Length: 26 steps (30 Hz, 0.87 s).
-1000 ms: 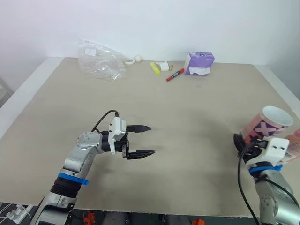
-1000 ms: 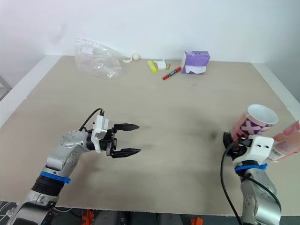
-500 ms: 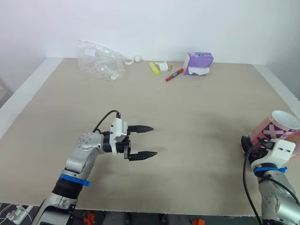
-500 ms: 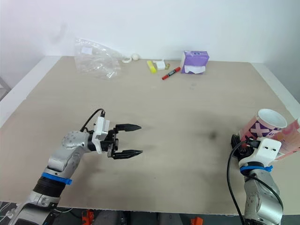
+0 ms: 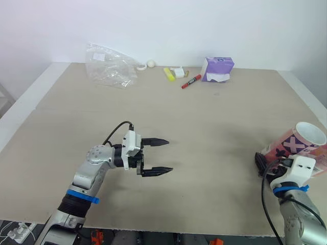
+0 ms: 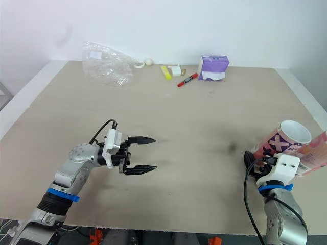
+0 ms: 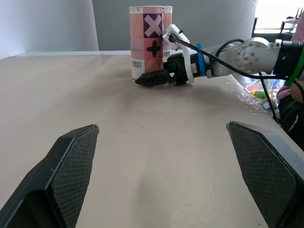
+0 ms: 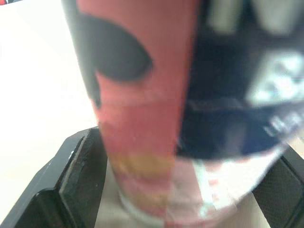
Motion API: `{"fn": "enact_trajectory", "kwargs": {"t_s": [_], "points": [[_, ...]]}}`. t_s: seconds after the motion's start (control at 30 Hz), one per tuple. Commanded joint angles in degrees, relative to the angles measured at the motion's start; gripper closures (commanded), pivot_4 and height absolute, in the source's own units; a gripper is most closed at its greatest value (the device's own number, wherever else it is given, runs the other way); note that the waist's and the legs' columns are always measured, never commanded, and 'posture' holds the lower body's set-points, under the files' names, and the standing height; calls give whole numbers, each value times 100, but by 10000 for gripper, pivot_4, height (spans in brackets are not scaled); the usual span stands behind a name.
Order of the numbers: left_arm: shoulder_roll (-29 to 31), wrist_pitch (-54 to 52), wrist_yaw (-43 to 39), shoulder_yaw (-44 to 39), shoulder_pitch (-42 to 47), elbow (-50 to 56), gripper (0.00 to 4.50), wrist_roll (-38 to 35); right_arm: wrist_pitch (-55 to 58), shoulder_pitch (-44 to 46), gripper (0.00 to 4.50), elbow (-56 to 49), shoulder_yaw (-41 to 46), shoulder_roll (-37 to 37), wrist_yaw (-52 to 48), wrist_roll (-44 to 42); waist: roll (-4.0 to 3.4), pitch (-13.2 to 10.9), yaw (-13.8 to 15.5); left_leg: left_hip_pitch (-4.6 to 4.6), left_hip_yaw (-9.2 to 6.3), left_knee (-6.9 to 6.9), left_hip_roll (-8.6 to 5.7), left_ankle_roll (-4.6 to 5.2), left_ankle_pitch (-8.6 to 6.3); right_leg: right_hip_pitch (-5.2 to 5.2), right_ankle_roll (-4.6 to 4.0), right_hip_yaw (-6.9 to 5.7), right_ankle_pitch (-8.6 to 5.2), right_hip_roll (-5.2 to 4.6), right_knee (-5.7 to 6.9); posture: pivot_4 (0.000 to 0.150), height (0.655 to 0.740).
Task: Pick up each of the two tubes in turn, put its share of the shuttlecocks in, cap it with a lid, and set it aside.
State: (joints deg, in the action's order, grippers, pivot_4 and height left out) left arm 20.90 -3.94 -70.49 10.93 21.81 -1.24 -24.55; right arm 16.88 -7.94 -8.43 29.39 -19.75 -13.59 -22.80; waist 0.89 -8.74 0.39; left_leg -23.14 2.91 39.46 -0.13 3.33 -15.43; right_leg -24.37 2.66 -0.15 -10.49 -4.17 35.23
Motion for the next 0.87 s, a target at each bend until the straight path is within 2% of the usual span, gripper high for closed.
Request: {"fn": "enact_trajectory", "kwargs": {"t_s": [0.03, 0.3, 0.43, 0.53, 0.63, 0.7, 0.87], "points": [[-6, 81, -13, -22, 53, 106, 0, -1, 123, -197, 771, -649, 60, 46, 81, -136, -1, 0, 1, 0, 0, 0, 0, 0, 0, 0, 0, 0, 0, 0, 0, 1500, 7400], [9, 131, -9, -11, 141, -86, 0, 126, 389, -1060, 771, -1670, 301, 131, 119, -388, -7, 3, 7, 0, 1, 1, 1, 0, 0, -1, 25, -1, -15, -2, 0, 1500, 7400], [19, 134, 150, -55, 221, -252, 0, 270, 141, -1895, 771, -2139, 121, -195, -629, -255, -13, 6, 19, -2, -5, -3, 0, 1, -1, -1, 21, -6, -19, -2, 0, 1500, 7400], [63, 153, 273, -105, 272, -346, 0, 385, -179, -2147, 771, -2293, -22, -531, -1332, -262, -12, 6, -5, -2, 3, 0, 0, 2, -2, -1, 30, -4, -20, -5, -5, 1500, 7400], [177, 165, 383, -174, 288, -404, 0, 496, -462, -2029, 771, -2363, -227, -944, -2115, -419, -11, 5, -18, 8, 7, 2, 1, 3, -2, -1, 30, -2, -10, -5, -6, 1500, 7400], [281, 232, 568, -308, 265, -399, 0, 602, -609, -1485, 771, -2252, -591, -1266, -2636, -499, -3, -1, -25, 16, 5, 2, 10, 3, -1, 2, 25, -5, -6, 6, -5, 1500, 7400], [451, 346, 754, -359, 141, -246, 0, 744, -630, -634, 771, -1906, -1037, -1453, -3003, -546, 1, -3, 17, 17, -6, 4, 33, -2, 2, 2, 2, -6, 0, 38, -5, 1500, 7400]]}}
